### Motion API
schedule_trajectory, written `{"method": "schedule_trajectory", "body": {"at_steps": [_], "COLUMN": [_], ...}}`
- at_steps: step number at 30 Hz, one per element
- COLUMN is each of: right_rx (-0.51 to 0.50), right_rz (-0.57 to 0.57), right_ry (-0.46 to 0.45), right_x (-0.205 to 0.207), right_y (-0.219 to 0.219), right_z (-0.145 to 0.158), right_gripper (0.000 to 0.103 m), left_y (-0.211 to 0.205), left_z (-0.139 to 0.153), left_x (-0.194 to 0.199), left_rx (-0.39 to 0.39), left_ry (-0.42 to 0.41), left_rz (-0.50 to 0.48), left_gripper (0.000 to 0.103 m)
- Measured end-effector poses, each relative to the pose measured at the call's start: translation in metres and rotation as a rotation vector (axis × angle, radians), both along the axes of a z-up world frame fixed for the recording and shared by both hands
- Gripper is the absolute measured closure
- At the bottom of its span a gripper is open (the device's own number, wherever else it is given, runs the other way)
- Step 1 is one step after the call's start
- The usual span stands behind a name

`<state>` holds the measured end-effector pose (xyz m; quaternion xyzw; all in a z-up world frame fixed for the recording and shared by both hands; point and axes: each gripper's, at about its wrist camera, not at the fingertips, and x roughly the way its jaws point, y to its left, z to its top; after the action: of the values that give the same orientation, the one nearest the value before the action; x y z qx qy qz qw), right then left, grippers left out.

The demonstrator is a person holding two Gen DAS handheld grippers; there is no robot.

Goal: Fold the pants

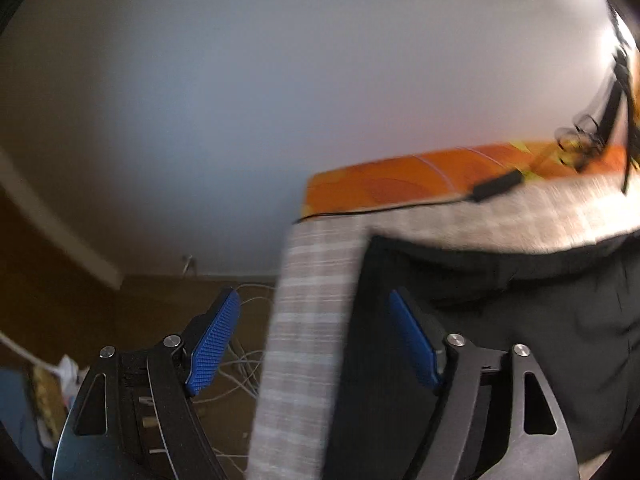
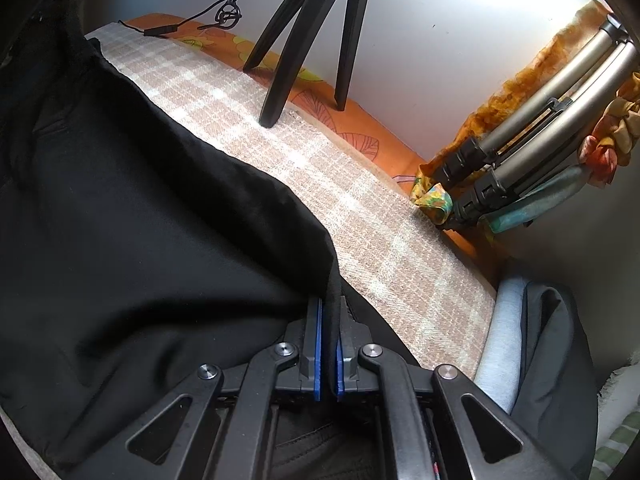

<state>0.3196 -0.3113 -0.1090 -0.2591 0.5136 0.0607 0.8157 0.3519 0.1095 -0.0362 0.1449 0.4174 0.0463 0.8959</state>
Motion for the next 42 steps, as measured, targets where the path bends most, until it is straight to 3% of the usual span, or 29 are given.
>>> {"method": "schedule_trajectory", "body": {"at_steps": [5,7,9,11,12,13,15,20,27,32,37,42], "right_rx": [-0.002,0.017,0.097,0.174,0.228,0.269,0.337,0.426,0.515,0.558,0.79,0.855], "right_rz": [0.001,-0.02,-0.054,-0.099,-0.134,-0.159,-0.22,-0.395,-0.56,-0.661,-0.764,-0.762], "right_ry": [0.007,-0.008,-0.041,-0.084,-0.107,-0.125,-0.163,-0.197,-0.088,-0.07,-0.004,0.029], "right_x": [0.001,0.0,-0.007,-0.018,-0.029,-0.04,-0.068,-0.13,-0.162,-0.189,-0.205,-0.188], "right_y": [0.0,-0.003,-0.012,-0.025,-0.036,-0.044,-0.065,-0.111,-0.133,-0.135,-0.142,-0.123], "right_z": [0.003,0.01,0.029,0.049,0.062,0.072,0.088,0.096,0.069,0.06,0.038,0.017], "right_gripper": [0.096,0.078,0.065,0.053,0.04,0.034,0.033,0.033,0.033,0.028,0.028,0.029], "left_y": [0.01,-0.001,-0.017,-0.032,-0.043,-0.052,-0.077,-0.146,-0.234,-0.272,-0.304,-0.319], "left_z": [0.001,-0.001,-0.002,0.001,0.0,-0.001,-0.004,-0.006,-0.013,-0.027,-0.04,-0.06], "left_x": [-0.018,-0.03,-0.046,-0.061,-0.07,-0.076,-0.09,-0.121,-0.162,-0.191,-0.224,-0.232], "left_rx": [-0.064,-0.061,-0.067,-0.101,-0.137,-0.162,-0.223,-0.268,-0.334,-0.283,-0.17,-0.099], "left_ry": [-0.017,-0.02,-0.032,-0.049,-0.055,-0.054,-0.039,-0.02,0.067,0.117,0.127,0.139], "left_rz": [0.02,-0.013,-0.044,-0.077,-0.099,-0.116,-0.173,-0.329,-0.52,-0.633,-0.759,-0.773], "left_gripper": [0.027,0.027,0.027,0.027,0.027,0.027,0.027,0.027,0.025,0.025,0.025,0.025]}}
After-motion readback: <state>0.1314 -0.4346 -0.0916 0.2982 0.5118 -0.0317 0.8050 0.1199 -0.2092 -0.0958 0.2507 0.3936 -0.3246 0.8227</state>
